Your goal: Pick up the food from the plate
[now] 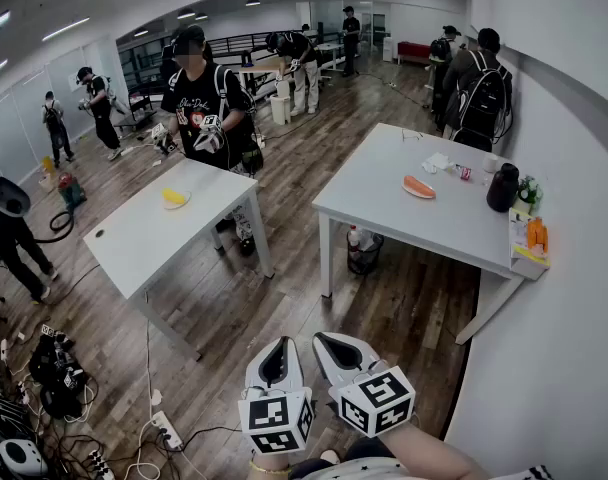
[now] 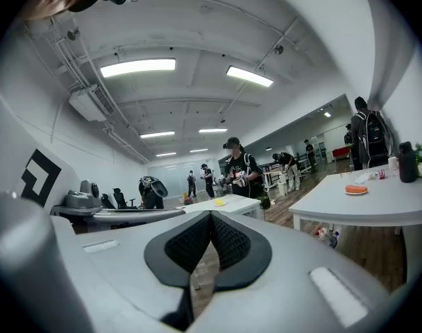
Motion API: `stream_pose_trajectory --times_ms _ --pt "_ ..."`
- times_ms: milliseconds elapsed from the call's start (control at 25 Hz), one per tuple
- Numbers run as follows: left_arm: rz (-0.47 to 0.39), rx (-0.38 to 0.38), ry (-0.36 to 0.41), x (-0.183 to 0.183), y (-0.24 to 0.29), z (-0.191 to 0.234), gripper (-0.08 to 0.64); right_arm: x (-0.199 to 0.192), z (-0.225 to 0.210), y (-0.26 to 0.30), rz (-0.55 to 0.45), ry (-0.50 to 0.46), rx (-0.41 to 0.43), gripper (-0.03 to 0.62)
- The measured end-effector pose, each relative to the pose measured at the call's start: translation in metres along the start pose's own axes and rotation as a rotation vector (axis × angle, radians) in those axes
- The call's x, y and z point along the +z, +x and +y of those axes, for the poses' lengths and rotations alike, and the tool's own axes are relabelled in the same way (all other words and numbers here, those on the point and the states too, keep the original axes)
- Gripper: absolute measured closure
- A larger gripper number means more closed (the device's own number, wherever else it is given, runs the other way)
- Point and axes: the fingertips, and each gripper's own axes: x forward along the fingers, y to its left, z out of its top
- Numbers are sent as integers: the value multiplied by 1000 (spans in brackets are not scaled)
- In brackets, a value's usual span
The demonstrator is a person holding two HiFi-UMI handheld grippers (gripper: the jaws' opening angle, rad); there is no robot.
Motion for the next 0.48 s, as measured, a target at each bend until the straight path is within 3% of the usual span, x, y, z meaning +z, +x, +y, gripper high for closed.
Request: stream_pose_trajectory --times_ms 200,480 --pt "33 -31 26 -4 0 5 552 -4 6 1 -10 62 -20 597" --pt "47 -95 -4 -12 37 -19 552 -13 -40 -1 18 65 -82 597"
